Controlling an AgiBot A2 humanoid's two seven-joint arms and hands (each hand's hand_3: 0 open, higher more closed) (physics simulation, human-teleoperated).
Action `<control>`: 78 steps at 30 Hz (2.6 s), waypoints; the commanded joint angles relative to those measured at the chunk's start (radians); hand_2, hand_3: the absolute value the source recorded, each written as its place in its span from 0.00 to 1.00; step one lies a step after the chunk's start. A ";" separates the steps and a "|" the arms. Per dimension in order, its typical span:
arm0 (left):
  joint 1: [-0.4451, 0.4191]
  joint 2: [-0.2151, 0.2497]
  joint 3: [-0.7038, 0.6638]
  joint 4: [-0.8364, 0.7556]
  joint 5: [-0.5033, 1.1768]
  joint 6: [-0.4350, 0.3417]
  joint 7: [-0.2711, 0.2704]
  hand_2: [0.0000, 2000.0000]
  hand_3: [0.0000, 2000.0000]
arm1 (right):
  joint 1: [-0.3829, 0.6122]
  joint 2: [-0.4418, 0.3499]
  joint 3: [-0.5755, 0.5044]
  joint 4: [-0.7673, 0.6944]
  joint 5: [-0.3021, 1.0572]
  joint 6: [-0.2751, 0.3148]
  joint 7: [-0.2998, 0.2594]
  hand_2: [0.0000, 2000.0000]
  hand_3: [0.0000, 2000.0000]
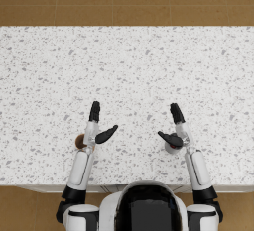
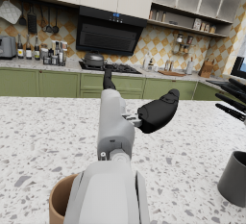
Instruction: Pick up two cups and pour the berry on the right into the cup on the left
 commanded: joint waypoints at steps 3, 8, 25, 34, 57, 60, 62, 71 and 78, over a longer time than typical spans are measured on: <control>0.000 0.000 0.000 0.000 0.000 0.000 0.000 0.00 0.00 | 0.000 0.000 0.000 0.000 0.000 0.000 0.000 0.00 0.00; 0.000 0.000 0.000 0.000 0.000 0.000 0.000 0.00 0.00 | 0.000 0.000 0.000 0.000 0.000 0.000 0.000 0.00 0.00; -0.290 0.002 -0.317 -0.243 0.187 -0.099 -0.099 0.00 0.00 | -0.263 0.094 -0.120 0.252 0.219 -0.098 0.099 0.00 0.00; -0.490 0.218 -0.582 -0.274 0.351 -0.101 -0.101 0.00 0.00 | -0.374 0.112 -0.157 0.280 0.383 -0.100 0.101 0.00 0.00; -0.629 0.230 -0.353 -0.165 0.469 -0.079 -0.102 0.00 0.00 | -0.572 0.116 -0.160 0.181 0.394 -0.100 0.101 0.00 0.00; -0.614 0.229 -0.355 -0.116 0.469 -0.082 -0.101 0.00 0.00 | -0.550 0.103 -0.150 0.126 0.394 -0.100 0.101 0.00 0.00; -0.591 0.225 -0.349 -0.075 0.469 -0.083 -0.102 0.00 0.00 | -0.523 0.090 -0.131 0.096 0.394 -0.100 0.101 0.00 0.00; -0.501 0.215 -0.340 0.045 0.469 -0.095 -0.101 0.00 0.00 | -0.403 0.025 -0.077 -0.042 0.394 -0.107 0.101 0.00 0.00; -0.445 0.214 -0.314 0.122 0.469 -0.098 -0.101 0.00 0.00 | -0.354 0.006 -0.024 -0.124 0.395 -0.128 0.107 0.00 0.00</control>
